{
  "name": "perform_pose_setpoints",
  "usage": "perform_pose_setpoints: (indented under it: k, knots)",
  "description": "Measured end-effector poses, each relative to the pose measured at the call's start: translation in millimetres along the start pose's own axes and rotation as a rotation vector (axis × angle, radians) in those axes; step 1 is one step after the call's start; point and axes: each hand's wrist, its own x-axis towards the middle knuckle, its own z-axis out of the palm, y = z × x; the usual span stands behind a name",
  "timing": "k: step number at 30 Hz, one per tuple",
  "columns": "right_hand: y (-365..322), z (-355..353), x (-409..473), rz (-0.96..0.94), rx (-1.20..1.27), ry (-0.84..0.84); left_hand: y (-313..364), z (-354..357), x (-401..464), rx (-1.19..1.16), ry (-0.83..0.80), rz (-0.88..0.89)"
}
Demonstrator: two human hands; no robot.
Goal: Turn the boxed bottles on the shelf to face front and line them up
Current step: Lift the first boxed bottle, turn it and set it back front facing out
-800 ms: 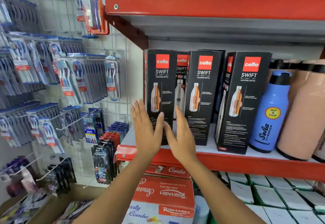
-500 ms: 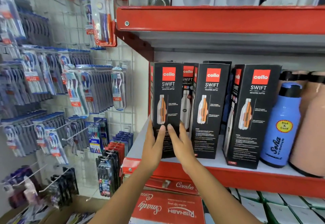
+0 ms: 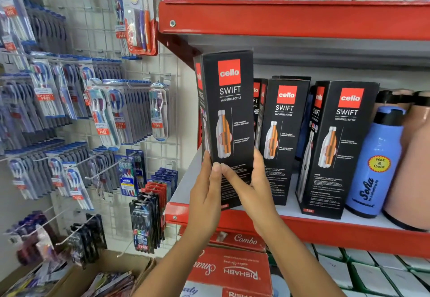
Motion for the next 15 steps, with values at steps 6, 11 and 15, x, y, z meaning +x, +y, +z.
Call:
perform_pose_setpoints:
  k: [6,11,15]
  knots:
    - [-7,-14,-15,0.058,0.135,-0.005,1,-3,-14,0.143,0.153,0.245]
    - [-12,-25,-18,0.083,0.166,-0.009,7,-11,-9,0.257,0.175,0.276]
    - [-15,-31,-17,0.080,0.204,-0.072,12,-13,-10,0.100,0.069,0.145]
